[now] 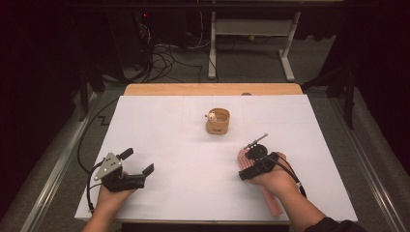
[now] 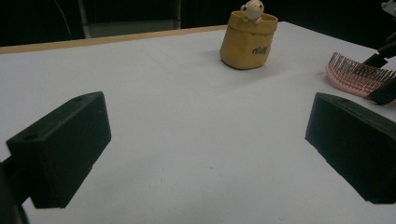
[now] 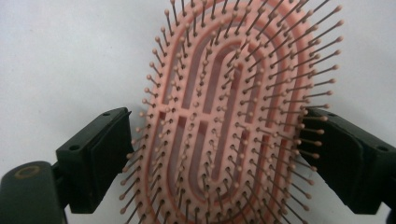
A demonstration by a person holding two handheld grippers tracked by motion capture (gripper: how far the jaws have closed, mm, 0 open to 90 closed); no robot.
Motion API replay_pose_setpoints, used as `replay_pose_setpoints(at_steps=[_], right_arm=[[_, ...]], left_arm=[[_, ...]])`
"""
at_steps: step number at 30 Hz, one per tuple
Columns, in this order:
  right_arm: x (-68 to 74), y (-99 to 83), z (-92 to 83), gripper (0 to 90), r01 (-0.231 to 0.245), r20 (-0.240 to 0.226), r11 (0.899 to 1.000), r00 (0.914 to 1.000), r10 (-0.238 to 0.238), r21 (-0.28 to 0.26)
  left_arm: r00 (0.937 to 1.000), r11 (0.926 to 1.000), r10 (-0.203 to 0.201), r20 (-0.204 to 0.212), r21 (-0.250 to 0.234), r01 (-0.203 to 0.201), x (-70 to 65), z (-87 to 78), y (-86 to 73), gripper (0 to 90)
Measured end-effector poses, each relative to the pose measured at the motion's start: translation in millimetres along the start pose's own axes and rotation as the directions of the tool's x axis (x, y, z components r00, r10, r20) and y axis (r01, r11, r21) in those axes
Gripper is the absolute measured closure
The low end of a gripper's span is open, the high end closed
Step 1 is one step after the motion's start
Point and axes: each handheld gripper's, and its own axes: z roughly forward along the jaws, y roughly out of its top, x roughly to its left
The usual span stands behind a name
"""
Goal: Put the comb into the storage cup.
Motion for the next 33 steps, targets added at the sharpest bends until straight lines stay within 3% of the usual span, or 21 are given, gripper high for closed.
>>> replay_pose_setpoints(at_steps=[18, 24, 33], right_arm=[[-1.2, 16.9, 1.7, 15.0, -0.018, 0.024, 0.996, 0.9996, 0.016, 0.085], [-5.0, 20.5, 4.7, 13.9, -0.043, -0.002, 0.992, 0.9990, 0.044, 0.120], [-6.2, 26.5, 6.7, 13.6, -0.028, -0.009, 0.986, 0.9995, 0.029, 0.163]], left_arm=[[1.0000, 1.0000, -0.001, 0.001, -0.004, 0.001, -0.9, -0.8, 0.2, 0.8], [1.0000, 1.0000, 0.002, 0.004, -0.001, -0.002, -1.1, -1.0, 0.0, 0.8], [1.0000, 1.0000, 0.002, 0.006, -0.003, -0.002, -2.1, -0.6, -0.2, 0.8]])
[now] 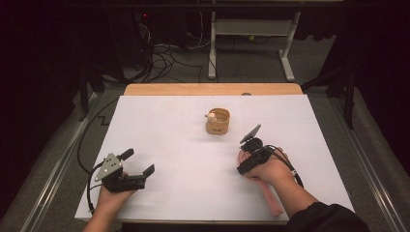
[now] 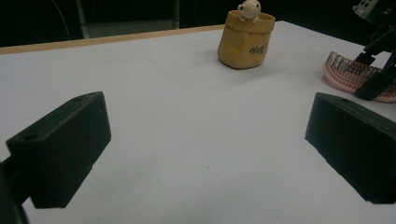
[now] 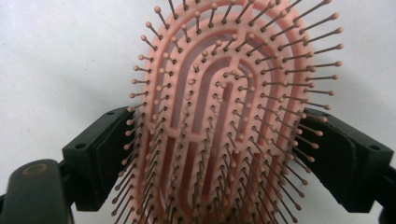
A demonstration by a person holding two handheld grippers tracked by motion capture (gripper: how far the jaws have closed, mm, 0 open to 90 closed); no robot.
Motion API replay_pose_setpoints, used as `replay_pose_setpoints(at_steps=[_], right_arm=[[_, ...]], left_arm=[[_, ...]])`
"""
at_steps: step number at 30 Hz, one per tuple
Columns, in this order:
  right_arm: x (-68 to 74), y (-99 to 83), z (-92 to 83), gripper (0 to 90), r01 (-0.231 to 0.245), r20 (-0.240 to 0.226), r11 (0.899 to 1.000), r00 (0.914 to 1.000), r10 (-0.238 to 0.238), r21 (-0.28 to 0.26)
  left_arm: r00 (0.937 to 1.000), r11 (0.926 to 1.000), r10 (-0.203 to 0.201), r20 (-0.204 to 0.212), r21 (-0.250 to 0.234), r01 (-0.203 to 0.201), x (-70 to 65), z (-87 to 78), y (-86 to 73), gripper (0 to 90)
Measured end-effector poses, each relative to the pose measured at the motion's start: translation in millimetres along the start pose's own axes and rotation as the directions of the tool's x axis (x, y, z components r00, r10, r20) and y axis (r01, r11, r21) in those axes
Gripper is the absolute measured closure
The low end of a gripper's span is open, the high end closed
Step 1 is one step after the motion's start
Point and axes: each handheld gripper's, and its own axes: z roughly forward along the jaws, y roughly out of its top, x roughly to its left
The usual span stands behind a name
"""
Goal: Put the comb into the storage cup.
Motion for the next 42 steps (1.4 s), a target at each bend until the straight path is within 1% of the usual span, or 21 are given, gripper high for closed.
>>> replay_pose_setpoints(at_steps=[3, 4, 8, 16, 32, 33, 42], right_arm=[[-0.2, 0.6, 0.2, 13.6, 0.000, -0.002, 1.000, 1.0000, 0.000, 0.005], [-0.6, 1.1, 0.5, 13.6, 0.008, -0.002, 1.000, 1.0000, -0.008, 0.005], [0.3, 2.9, 0.7, 13.7, -0.004, -0.002, 1.000, 1.0000, 0.004, 0.022], [0.2, 7.1, 1.0, 14.8, 0.000, 0.001, 0.999, 1.0000, 0.000, 0.053], [0.4, 6.9, -0.4, 19.0, -0.005, 0.007, 0.999, 1.0000, 0.005, 0.049], [0.7, 6.8, -0.6, 19.4, -0.011, 0.006, 0.999, 0.9999, 0.011, 0.049], [-0.8, 7.6, -1.3, 20.5, -0.007, 0.000, 0.999, 1.0000, 0.007, 0.053]], left_arm=[[1.0000, 1.0000, 0.000, 0.002, -0.001, 0.000, -0.8, 0.2, 0.0, 0.8], [1.0000, 1.0000, 0.000, 0.003, -0.001, 0.000, -1.0, 0.2, 0.0, 0.8], [1.0000, 1.0000, 0.000, 0.001, -0.003, 0.000, -1.7, -0.2, 0.0, 0.8], [1.0000, 1.0000, 0.000, -0.001, -0.007, 0.000, -1.3, -1.8, 0.4, 0.8], [1.0000, 0.9999, -0.003, -0.002, -0.016, 0.003, -1.3, -2.4, 0.7, 0.9], [1.0000, 0.9999, -0.002, -0.002, -0.016, 0.002, -1.1, -2.5, 0.7, 0.8], [0.9999, 0.9998, -0.008, -0.006, -0.020, 0.008, -0.4, -2.6, 0.7, 0.9]])
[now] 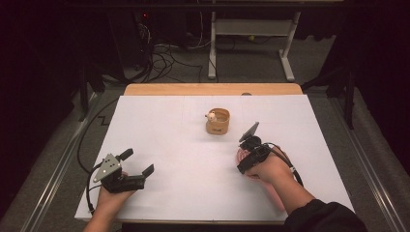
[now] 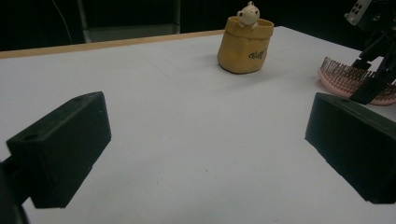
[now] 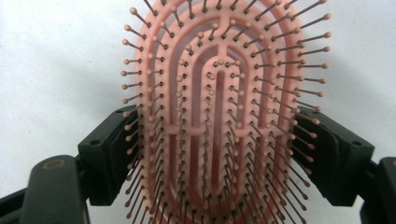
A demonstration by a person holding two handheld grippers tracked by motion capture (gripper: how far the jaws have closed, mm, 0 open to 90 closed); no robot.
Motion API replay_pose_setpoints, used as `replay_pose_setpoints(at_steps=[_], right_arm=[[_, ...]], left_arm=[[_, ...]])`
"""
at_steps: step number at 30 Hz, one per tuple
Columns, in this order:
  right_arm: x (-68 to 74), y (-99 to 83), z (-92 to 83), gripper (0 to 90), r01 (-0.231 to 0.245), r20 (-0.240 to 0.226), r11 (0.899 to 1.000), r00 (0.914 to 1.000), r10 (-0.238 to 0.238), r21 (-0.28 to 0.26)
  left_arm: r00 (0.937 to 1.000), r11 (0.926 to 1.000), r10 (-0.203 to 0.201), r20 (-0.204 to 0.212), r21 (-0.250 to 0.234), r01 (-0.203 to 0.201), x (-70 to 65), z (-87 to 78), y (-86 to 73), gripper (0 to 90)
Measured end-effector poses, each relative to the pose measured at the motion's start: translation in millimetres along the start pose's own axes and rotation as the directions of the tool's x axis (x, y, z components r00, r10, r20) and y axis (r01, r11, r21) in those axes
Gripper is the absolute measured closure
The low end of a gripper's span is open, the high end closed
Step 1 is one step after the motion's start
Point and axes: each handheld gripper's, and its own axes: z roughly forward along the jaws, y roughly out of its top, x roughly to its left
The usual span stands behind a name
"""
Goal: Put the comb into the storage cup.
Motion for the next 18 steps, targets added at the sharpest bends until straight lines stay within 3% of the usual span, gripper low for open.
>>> replay_pose_setpoints(at_steps=[18], right_arm=[[-0.3, -0.6, -1.3, 20.7, 0.005, -0.002, 1.000, 1.0000, -0.005, -0.009]], left_arm=[[1.0000, 1.0000, -0.005, -0.004, -0.008, 0.005, 1.2, -1.1, 0.6, 0.9]])
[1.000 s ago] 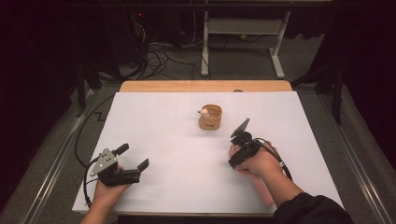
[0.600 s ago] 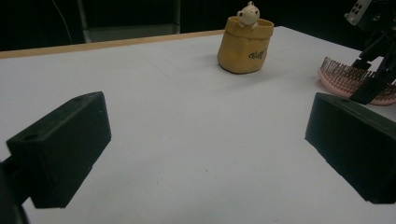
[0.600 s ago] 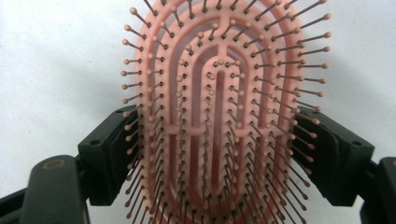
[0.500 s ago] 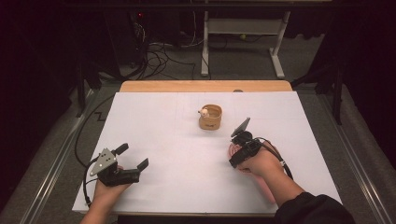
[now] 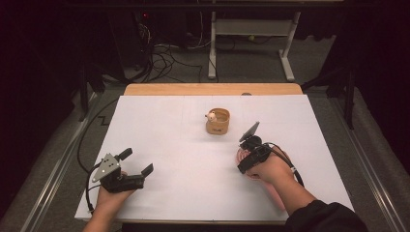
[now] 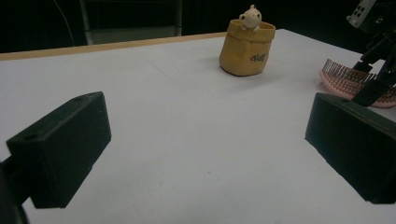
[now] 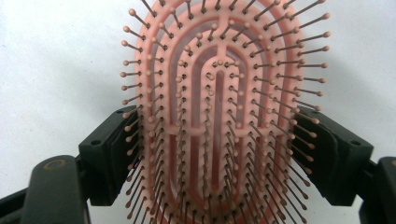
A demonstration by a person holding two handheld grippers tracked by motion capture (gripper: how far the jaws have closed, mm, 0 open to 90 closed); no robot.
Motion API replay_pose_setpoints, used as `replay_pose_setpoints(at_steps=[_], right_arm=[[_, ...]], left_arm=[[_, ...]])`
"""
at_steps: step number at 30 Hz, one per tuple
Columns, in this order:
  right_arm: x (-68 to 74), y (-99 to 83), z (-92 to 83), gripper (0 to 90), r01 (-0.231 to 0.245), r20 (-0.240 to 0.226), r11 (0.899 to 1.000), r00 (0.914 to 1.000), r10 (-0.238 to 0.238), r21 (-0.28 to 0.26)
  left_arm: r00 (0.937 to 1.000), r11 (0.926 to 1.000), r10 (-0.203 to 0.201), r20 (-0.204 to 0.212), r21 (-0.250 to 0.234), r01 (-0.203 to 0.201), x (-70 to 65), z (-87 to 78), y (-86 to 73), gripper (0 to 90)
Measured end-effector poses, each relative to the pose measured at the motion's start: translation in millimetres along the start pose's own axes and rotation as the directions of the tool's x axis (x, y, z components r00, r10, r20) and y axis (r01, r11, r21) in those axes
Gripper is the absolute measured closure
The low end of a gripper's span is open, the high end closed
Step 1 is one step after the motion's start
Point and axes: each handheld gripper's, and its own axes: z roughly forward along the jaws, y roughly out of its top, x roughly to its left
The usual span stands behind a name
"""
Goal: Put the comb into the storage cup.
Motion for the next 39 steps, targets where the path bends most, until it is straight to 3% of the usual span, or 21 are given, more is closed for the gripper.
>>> replay_pose_setpoints(at_steps=[20, 35, 39], right_arm=[[2.8, -0.9, -9.6, 20.8, 0.041, 0.007, 0.999, 0.9992, -0.040, -0.026], [-2.4, -7.5, -30.2, 20.8, 0.048, 0.017, 0.994, 0.9987, -0.047, -0.098], [-3.5, -9.2, -38.2, 20.8, 0.037, 0.011, 0.989, 0.9993, -0.036, -0.144]], left_arm=[[1.0000, 1.0000, 0.001, 0.001, 0.001, -0.001, 0.1, 0.1, 0.0, 0.9], [1.0000, 0.9999, 0.008, 0.004, 0.006, -0.008, 0.0, 0.7, 0.0, 0.9], [1.0000, 0.9999, 0.009, 0.004, 0.007, -0.009, 0.0, 0.8, 0.0, 0.9]])
